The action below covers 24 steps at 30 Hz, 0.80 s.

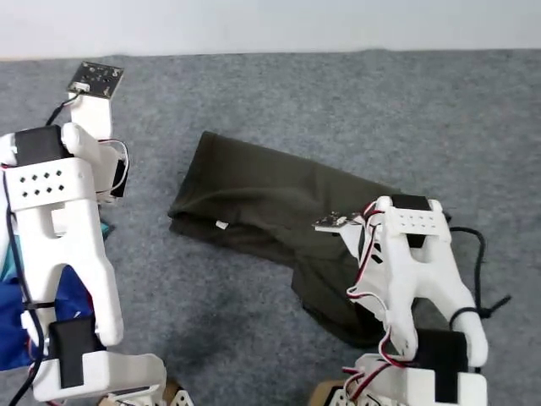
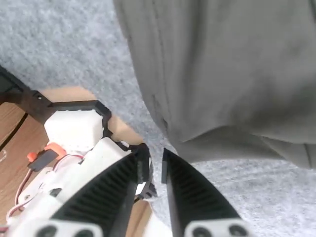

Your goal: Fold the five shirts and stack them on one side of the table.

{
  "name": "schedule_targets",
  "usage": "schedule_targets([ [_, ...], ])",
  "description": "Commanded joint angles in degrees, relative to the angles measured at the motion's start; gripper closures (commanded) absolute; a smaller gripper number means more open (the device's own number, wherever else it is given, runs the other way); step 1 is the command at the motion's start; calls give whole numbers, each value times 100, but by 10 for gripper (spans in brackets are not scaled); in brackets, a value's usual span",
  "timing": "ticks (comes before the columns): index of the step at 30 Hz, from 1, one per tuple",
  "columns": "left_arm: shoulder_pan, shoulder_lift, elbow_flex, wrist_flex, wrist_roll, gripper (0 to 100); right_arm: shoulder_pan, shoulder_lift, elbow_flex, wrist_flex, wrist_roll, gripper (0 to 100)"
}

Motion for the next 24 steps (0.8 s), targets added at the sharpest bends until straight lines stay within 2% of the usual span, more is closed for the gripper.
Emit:
schedule_targets([
  [1, 0, -229, -48, 53, -62, 987, 110, -259, -26, 75, 88, 936],
  [7, 0, -229, -48, 53, -62, 987, -189, -259, -18, 154, -246, 821],
  [14, 0, -220, -40, 53, -62, 987, -1358, -251, 9, -145, -659, 816],
  [21, 0, -220, -31, 53, -62, 987, -1349, -242, 519, -901, -651, 820],
  [24, 0, -220, -22, 53, -62, 987, -1349, -242, 844, -1200, -642, 851],
])
